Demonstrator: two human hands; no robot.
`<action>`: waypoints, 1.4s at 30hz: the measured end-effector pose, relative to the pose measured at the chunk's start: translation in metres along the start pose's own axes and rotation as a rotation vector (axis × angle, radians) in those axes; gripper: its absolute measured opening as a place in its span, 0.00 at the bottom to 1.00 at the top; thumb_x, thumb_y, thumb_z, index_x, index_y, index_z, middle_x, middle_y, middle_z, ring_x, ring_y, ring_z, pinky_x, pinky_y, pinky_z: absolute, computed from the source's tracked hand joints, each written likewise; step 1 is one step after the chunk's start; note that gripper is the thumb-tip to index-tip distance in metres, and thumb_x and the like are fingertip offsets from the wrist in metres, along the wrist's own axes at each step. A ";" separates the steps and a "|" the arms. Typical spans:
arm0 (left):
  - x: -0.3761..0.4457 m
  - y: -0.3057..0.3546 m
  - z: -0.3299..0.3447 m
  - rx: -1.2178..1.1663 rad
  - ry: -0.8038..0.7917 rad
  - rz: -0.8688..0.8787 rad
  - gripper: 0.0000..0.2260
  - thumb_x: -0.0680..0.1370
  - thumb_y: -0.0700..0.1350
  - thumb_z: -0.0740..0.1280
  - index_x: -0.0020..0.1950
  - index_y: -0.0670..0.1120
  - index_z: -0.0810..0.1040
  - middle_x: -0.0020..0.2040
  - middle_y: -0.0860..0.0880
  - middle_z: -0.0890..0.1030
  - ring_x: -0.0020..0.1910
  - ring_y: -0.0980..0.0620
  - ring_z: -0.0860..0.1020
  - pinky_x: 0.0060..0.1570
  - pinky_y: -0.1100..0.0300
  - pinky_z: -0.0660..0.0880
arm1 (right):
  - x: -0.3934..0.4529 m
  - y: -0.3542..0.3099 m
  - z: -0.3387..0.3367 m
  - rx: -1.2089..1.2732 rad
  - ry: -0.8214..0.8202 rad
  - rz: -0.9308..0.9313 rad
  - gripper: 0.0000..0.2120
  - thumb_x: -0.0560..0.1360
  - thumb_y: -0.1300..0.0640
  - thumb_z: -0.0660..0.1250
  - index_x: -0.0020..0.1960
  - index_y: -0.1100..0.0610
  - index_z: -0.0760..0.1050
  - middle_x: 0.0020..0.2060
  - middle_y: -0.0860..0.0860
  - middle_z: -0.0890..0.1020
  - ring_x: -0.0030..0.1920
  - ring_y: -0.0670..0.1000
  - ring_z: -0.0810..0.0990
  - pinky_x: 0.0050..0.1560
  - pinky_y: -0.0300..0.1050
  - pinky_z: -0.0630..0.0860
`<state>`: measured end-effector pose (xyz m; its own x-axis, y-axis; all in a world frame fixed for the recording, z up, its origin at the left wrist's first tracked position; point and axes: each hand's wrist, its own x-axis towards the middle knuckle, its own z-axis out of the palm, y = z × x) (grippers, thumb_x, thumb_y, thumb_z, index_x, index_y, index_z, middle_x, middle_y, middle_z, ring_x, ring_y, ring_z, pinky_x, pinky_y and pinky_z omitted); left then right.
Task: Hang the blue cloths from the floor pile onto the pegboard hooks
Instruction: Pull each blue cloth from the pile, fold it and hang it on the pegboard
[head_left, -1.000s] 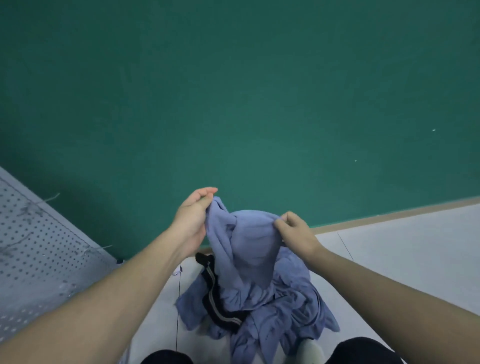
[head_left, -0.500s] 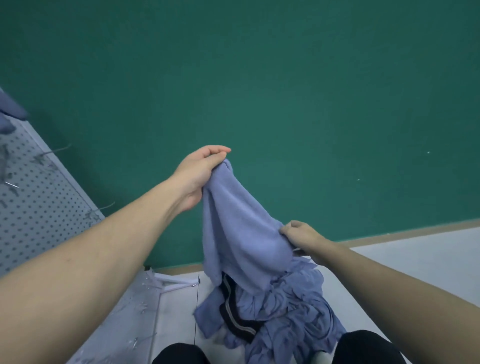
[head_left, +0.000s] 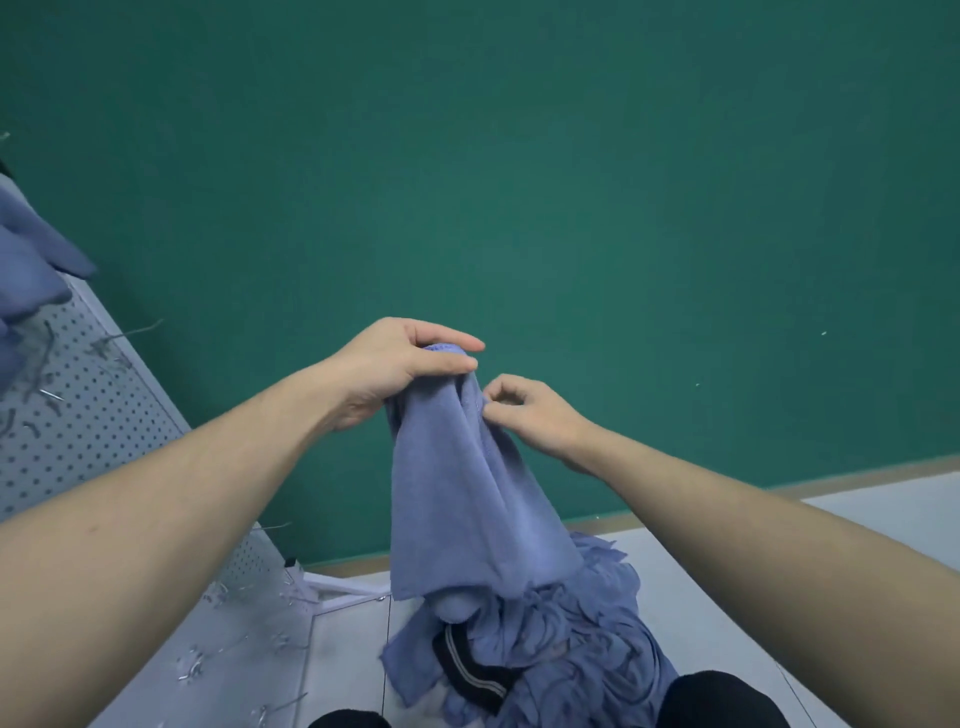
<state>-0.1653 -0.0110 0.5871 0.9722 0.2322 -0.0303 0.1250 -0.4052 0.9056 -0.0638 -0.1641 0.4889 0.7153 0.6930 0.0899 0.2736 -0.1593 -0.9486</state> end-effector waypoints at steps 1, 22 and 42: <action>-0.002 0.000 -0.002 0.006 0.015 0.002 0.06 0.74 0.44 0.76 0.47 0.56 0.88 0.49 0.54 0.87 0.50 0.57 0.82 0.56 0.63 0.76 | -0.003 -0.001 -0.001 0.011 -0.015 0.016 0.03 0.77 0.61 0.65 0.46 0.54 0.75 0.38 0.47 0.80 0.37 0.45 0.75 0.43 0.40 0.73; -0.038 -0.061 0.003 0.211 0.108 0.270 0.13 0.77 0.41 0.72 0.54 0.59 0.80 0.51 0.66 0.83 0.53 0.64 0.80 0.61 0.63 0.75 | -0.050 -0.035 -0.036 0.131 -0.143 0.125 0.13 0.82 0.52 0.64 0.57 0.60 0.80 0.53 0.54 0.86 0.55 0.55 0.84 0.59 0.50 0.79; -0.039 0.017 0.043 0.119 0.272 0.446 0.06 0.75 0.43 0.62 0.40 0.46 0.67 0.35 0.52 0.73 0.34 0.53 0.69 0.37 0.56 0.68 | -0.039 -0.058 -0.037 0.113 -0.139 0.404 0.09 0.76 0.49 0.69 0.46 0.55 0.78 0.43 0.52 0.84 0.42 0.51 0.82 0.46 0.45 0.78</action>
<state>-0.1923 -0.0654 0.5855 0.8513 0.2289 0.4720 -0.2520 -0.6107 0.7507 -0.0836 -0.2080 0.5515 0.6551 0.6800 -0.3294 -0.0883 -0.3641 -0.9271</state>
